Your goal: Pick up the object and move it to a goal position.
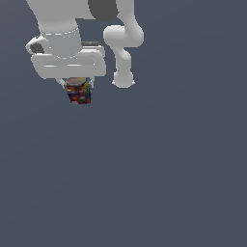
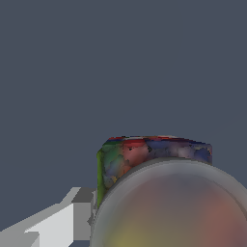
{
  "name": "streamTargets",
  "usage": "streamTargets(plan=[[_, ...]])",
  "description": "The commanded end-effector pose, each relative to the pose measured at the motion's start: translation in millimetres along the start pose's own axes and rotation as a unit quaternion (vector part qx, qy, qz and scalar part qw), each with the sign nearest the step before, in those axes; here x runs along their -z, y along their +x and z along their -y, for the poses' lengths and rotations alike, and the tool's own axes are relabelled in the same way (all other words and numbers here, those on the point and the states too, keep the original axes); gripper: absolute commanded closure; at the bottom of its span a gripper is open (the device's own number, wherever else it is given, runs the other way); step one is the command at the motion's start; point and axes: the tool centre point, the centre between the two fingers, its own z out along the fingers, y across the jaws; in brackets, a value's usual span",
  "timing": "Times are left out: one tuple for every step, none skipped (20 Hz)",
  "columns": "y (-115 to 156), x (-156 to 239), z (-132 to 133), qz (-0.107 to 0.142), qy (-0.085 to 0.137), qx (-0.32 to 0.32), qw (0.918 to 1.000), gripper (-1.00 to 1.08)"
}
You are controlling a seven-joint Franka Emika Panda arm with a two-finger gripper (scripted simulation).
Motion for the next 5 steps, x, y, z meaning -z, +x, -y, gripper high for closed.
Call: streamTargets(plan=[[0.5,9.0,-3.4,-0.001,-0.001,0.000,1.0000,1.08],[0.6,10.7,-4.3,-0.001,-0.001,0.000,1.0000,1.08],[0.6,11.9,-5.0,-0.001,-0.001,0.000,1.0000,1.08],[0.6,12.6,-5.3,-0.001,-0.001,0.000,1.0000,1.08],[0.6,12.9,-5.5,-0.001,-0.001,0.000,1.0000,1.08]])
